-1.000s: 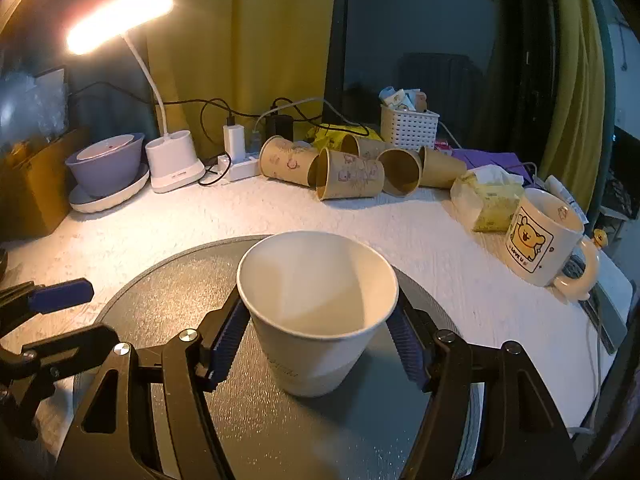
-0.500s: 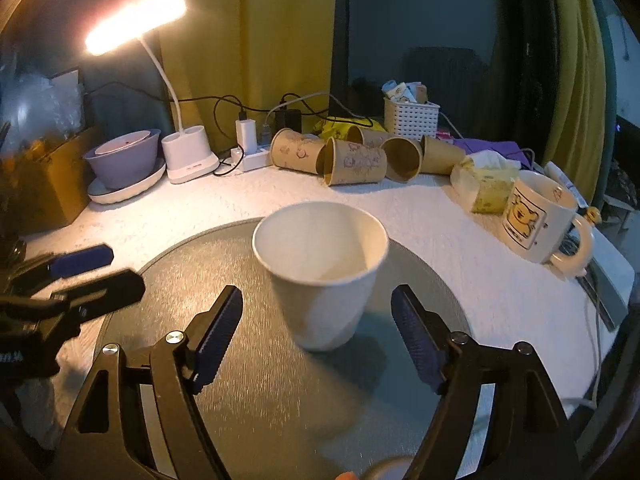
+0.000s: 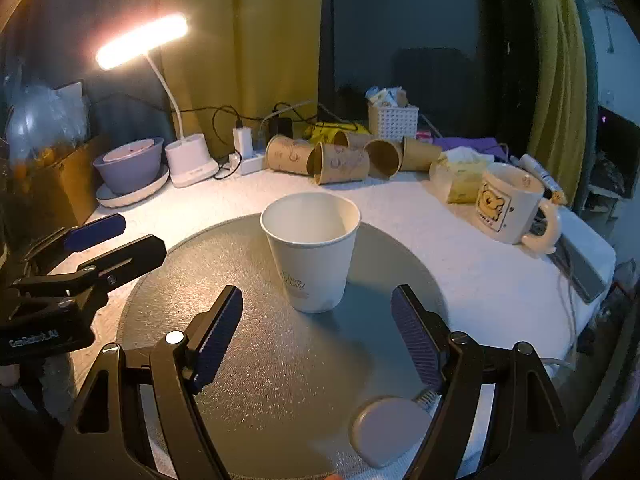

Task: Flip cup upright

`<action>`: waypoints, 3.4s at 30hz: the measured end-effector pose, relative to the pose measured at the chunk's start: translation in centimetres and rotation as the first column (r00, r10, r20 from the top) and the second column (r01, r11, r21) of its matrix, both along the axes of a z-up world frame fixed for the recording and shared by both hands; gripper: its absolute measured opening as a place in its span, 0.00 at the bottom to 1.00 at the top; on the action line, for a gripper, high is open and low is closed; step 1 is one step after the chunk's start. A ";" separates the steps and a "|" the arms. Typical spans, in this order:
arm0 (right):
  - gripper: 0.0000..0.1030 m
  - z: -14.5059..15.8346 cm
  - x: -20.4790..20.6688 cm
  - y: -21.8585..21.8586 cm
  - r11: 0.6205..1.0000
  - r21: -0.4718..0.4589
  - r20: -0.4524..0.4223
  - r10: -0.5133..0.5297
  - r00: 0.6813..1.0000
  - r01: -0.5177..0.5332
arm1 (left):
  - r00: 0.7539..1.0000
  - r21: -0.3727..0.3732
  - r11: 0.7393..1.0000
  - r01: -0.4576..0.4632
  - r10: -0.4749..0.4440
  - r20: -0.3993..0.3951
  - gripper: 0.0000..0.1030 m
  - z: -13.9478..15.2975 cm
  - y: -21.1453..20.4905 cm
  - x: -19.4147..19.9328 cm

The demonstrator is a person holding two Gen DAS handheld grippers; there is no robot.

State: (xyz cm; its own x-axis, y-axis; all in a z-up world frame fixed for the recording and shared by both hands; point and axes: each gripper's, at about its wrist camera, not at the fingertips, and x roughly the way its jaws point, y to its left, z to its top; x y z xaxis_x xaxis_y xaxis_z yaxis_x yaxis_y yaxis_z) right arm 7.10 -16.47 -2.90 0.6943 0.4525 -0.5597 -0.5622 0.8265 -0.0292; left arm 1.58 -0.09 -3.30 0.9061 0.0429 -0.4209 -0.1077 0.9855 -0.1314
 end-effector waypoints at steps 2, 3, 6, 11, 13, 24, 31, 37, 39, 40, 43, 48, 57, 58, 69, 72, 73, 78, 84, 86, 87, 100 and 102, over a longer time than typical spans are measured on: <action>0.77 0.5 -0.3 -0.4 1.000 0.002 0.013 -0.007 1.000 0.007 | 1.000 0.011 1.000 0.006 -0.006 0.020 0.82 0.4 -0.3 -0.3; 0.77 0.7 -0.5 -0.6 1.000 0.006 0.019 -0.011 1.000 0.011 | 0.999 0.014 1.000 0.011 -0.011 0.031 0.82 0.7 -0.4 -0.5; 0.77 1.5 -1.0 -1.2 1.000 0.019 0.038 -0.023 0.999 0.022 | 0.998 0.014 1.000 0.023 -0.024 0.058 0.82 1.4 -0.6 -1.0; 0.77 3.0 -1.8 -2.1 0.998 0.044 0.068 -0.044 0.997 0.041 | 0.994 0.024 0.999 0.037 -0.039 0.098 0.82 2.5 -0.8 -1.8; 0.77 3.5 -2.1 -2.2 0.997 0.055 0.078 -0.049 0.996 0.044 | 0.993 0.035 0.999 0.035 -0.039 0.115 0.82 2.9 -0.9 -2.2; 0.77 6.2 -4.2 -2.3 0.995 0.081 0.139 -0.066 0.988 0.055 | 0.976 0.058 0.997 0.046 -0.057 0.209 0.82 5.4 -1.2 -4.2; 0.77 7.9 -5.6 -2.8 0.993 0.098 0.174 -0.078 0.982 0.062 | 0.961 0.079 0.995 0.063 -0.082 0.265 0.82 7.5 -1.8 -6.0; 0.77 9.1 -6.5 -3.2 0.991 0.115 0.195 -0.086 0.977 0.065 | 0.950 0.098 0.992 0.079 -0.105 0.295 0.83 8.7 -2.5 -7.1; 0.77 9.4 -6.8 -3.2 0.991 0.117 0.199 -0.087 0.976 0.065 | 0.947 0.097 0.992 0.083 -0.108 0.301 0.83 8.9 -2.6 -7.3; 0.77 9.6 -6.9 -3.2 0.991 0.119 0.198 -0.088 0.976 0.065 | 0.948 0.096 0.992 0.086 -0.111 0.298 0.83 9.0 -2.7 -7.4; 0.77 10.1 -7.2 -3.2 0.990 0.125 0.202 -0.089 0.975 0.065 | 0.950 0.092 0.991 0.095 -0.118 0.288 0.83 9.2 -3.0 -7.4; 0.77 11.0 -7.8 -3.4 0.987 0.142 0.217 -0.107 0.970 0.077 | 0.954 0.095 0.991 0.094 -0.117 0.276 0.83 10.1 -3.1 -7.7; 0.77 11.3 -7.8 -3.8 0.985 0.149 0.219 -0.123 0.968 0.091 | 0.954 0.098 0.994 0.045 -0.072 0.290 0.94 11.2 -2.3 -8.0; 0.77 11.2 -7.6 -3.9 0.985 0.149 0.216 -0.124 0.969 0.093 | 0.954 0.097 0.994 0.043 -0.069 0.291 0.94 11.2 -2.2 -7.9; 0.77 10.6 -6.8 -4.0 0.985 0.141 0.196 -0.126 0.972 0.099 | 0.960 0.085 0.995 0.048 -0.070 0.271 0.94 10.9 -1.8 -7.5; 0.77 10.6 -6.7 -3.9 0.985 0.139 0.194 -0.124 0.973 0.098 | 0.961 0.084 0.995 0.049 -0.070 0.269 0.94 10.8 -1.8 -7.5; 0.77 10.6 -6.7 -4.0 0.985 0.139 0.194 -0.124 0.973 0.098 | 0.961 0.084 0.995 0.049 -0.070 0.268 0.94 10.7 -1.9 -7.5; 0.77 10.6 -6.7 -4.0 0.985 0.139 0.194 -0.124 0.973 0.098 | 0.962 0.080 0.996 0.049 -0.069 0.264 0.94 10.4 -2.0 -7.4; 0.77 10.6 -6.7 -3.9 0.985 0.138 0.192 -0.124 0.973 0.098 | 0.963 0.078 0.995 0.056 -0.074 0.259 0.94 10.2 -2.0 -7.2; 0.77 10.5 -6.7 -4.0 0.986 0.137 0.191 -0.122 0.974 0.096 | 0.964 0.077 0.995 0.057 -0.075 0.256 0.94 10.0 -2.1 -7.1; 0.77 10.5 -6.7 -4.0 0.986 0.137 0.191 -0.122 0.974 0.096 | 0.964 0.077 0.995 0.056 -0.074 0.255 0.94 9.9 -2.2 -7.1; 0.77 10.4 -6.7 -3.9 0.986 0.137 0.190 -0.123 0.974 0.097 | 0.965 0.071 0.996 0.049 -0.065 0.253 0.94 9.8 -2.0 -7.0; 0.77 10.4 -6.7 -4.0 0.986 0.137 0.190 -0.123 0.974 0.098 | 0.965 0.070 0.997 0.045 -0.061 0.253 0.94 9.8 -2.0 -7.1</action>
